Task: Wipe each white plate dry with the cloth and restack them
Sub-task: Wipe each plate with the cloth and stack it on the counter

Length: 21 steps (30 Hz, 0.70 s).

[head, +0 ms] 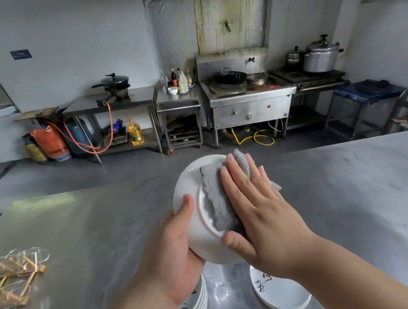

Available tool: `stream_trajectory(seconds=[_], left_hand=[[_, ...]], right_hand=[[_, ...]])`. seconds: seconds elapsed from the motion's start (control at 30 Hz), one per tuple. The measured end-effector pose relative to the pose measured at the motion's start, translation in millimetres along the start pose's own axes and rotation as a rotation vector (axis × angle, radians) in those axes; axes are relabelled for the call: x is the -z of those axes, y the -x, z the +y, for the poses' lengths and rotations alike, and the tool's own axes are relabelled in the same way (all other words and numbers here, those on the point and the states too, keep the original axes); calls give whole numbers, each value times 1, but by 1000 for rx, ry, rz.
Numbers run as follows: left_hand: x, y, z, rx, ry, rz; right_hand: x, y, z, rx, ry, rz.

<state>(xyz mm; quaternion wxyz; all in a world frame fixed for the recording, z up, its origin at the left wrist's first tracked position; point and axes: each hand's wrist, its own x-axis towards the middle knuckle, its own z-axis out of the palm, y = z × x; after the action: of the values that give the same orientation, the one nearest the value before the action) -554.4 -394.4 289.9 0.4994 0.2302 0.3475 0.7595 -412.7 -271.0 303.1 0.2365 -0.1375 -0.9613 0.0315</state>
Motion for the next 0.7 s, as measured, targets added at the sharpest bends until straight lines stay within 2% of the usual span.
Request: stream_trajectory(seconds=[0.1, 0.23, 0.4, 0.47, 0.6, 0.7], left_hand=[[-10, -4, -1, 35, 22, 22], [0, -6, 7, 102, 130, 20], [5, -4, 3, 106, 1, 44], [-3, -4, -5, 111, -8, 4], [-7, -3, -9, 104, -25, 24], [-4, -3, 0, 66, -37, 43]], right_hand=[[-6, -9, -22, 84, -18, 46], [-15, 9, -23, 207, -3, 25], [-14, 22, -1, 123, 12, 10], [-9, 6, -3, 73, -30, 19], [6, -29, -1, 108, -41, -1], [12, -35, 11, 37, -109, 63]])
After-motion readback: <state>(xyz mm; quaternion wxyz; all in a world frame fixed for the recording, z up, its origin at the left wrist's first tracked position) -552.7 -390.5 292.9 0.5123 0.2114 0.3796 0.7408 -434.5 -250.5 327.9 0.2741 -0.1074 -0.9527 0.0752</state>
